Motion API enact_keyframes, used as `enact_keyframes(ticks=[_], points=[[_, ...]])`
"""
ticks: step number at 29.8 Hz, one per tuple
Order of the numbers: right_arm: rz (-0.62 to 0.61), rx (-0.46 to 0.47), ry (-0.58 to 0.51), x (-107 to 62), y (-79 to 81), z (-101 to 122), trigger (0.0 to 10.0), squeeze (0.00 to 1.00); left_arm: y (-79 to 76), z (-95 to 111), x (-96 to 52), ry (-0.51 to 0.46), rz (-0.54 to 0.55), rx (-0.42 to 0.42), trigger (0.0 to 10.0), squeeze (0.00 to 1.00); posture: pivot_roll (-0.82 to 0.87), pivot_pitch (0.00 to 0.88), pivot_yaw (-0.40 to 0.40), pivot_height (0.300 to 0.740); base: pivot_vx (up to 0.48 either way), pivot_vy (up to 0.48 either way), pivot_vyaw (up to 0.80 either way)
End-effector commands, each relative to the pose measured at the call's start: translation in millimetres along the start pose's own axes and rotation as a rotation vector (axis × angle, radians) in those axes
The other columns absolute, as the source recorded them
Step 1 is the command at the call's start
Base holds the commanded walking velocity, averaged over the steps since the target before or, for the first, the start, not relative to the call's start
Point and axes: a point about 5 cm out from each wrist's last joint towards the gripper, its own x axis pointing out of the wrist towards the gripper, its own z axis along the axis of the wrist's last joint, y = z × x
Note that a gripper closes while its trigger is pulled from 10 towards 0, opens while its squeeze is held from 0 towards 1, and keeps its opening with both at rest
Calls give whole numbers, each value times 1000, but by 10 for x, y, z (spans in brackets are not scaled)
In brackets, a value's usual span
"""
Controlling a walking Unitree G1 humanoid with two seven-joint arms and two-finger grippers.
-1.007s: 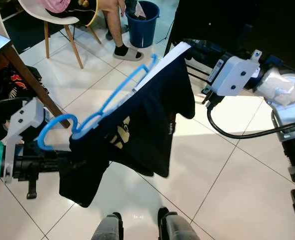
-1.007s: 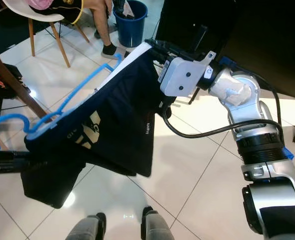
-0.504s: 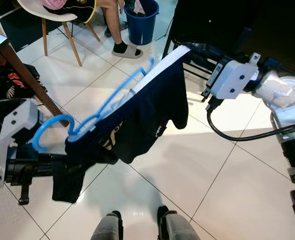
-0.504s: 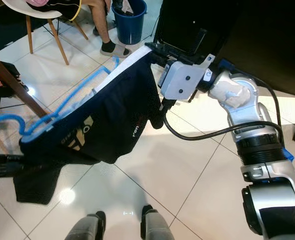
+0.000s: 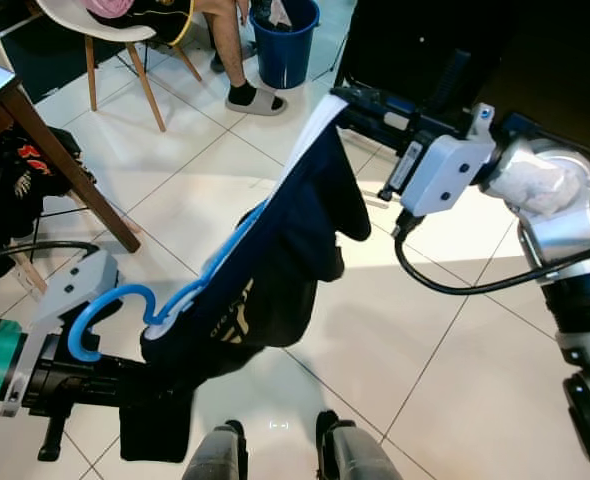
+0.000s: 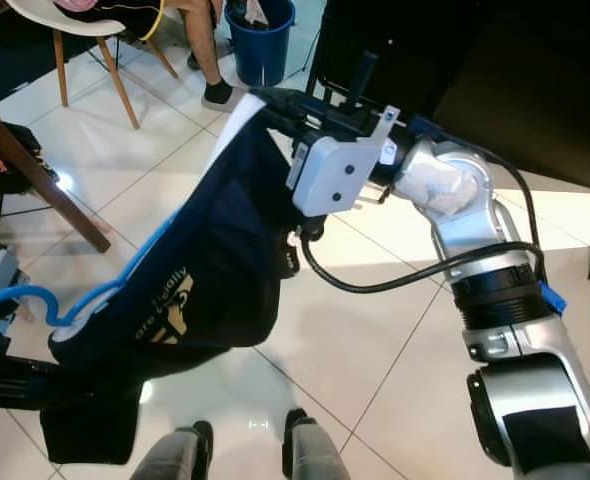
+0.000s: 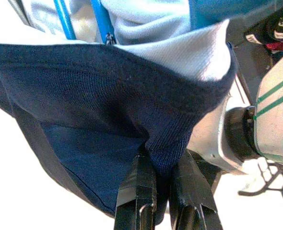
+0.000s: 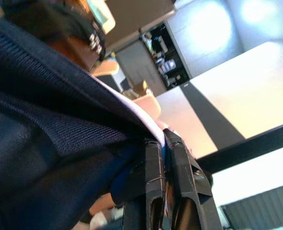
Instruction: Hang hanger
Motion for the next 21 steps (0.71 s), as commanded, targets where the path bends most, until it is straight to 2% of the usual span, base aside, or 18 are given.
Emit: enact_keyframes(ticks=[1, 4, 5, 6, 7, 8, 9, 10, 11, 12, 13, 14, 15, 16, 18, 19, 20, 21], points=[[-70, -29, -80, 74, -185, 145, 10000, 0, -57, -86, 77, 36, -54, -54, 10000, 0, 50, 195, 69, 740, 0, 0, 0], [-79, -40, -111, 116, -200, 192, 10000, 0, -61, -83, 76, 34, -58, -54, 10000, 0, 50, 195, 69, 740, 0, 0, 0], [-17, 4, -142, 184, -106, 228, 10000, 0, -69, -88, 78, 39, -66, -53, 10000, 0, 49, 192, 72, 740, 0, 0, 0], [104, 54, -157, 234, 101, 243, 10000, 0, -91, -82, 88, 42, -90, -38, 10000, 0, 49, 192, 72, 740, 0, 0, 0], [104, 54, -157, 234, 101, 243, 10000, 0, -91, -82, 88, 42, -90, -38, 10000, 0, 49, 192, 72, 740, 0, 0, 0], [230, 137, -157, 249, 337, 236, 10000, 0, -105, -67, 107, 38, -103, -28, 10000, 0, 45, 191, 72, 740, 0, 0, 0], [230, 137, -157, 249, 337, 236, 10000, 0, -105, -67, 107, 38, -103, -28, 10000, 0, 45, 191, 72, 740, 0, 0, 0], [367, 199, -153, 236, 630, 228, 10000, 0, -123, -27, 130, 28, -122, -6, 10000, 0, 44, 190, 69, 740, 0, 0, 0], [367, 199, -153, 236, 630, 228, 10000, 0, -123, -27, 130, 28, -122, -6, 10000, 0, 44, 190, 69, 740, 0, 0, 0], [444, 231, -148, 213, 808, 226, 10000, 0, -133, 3, 144, 20, -134, 9, 10000, 0, 44, 190, 69, 740, 0, 0, 0], [534, 283, -130, 174, 1065, 200, 10000, 0, -155, 63, 163, 6, -145, 41, 10000, 0, 45, 189, 64, 740, 0, 0, 0], [534, 283, -130, 174, 1065, 200, 10000, 0, -155, 63, 163, 6, -145, 41, 10000, 0, 45, 189, 64, 740, 0, 0, 0], [601, 343, -106, 139, 1329, 173, 10000, 0, -184, 151, 166, -18, -153, 84, 10000, 0, 49, 189, 64, 740, 0, 0, 0], [644, 384, -89, 110, 1522, 158, 10000, 0, -203, 223, 159, -39, -152, 116, 10000, 0, 50, 189, 63, 740, 0, 0, 0], [644, 384, -89, 110, 1522, 158, 10000, 0, -203, 223, 159, -39, -152, 116, 10000, 0, 50, 189, 63, 740, 0, 0, 0], [669, 409, -79, 90, 1640, 155, 10000, 0, -215, 268, 153, -52, -151, 136, 10000, 0, 50, 189, 63, 740, 0, 0, 0], [669, 409, -79, 90, 1640, 155, 10000, 0, -215, 268, 153, -52, -151, 136, 10000, 0, 50, 189, 63, 740, 0, 0, 0], [669, 408, -55, 82, 1722, 111, 10000, 0, -224, 316, 131, -71, -151, 150, 10000, 0, 59, 187, 57, 740, 0, 0, 0]])
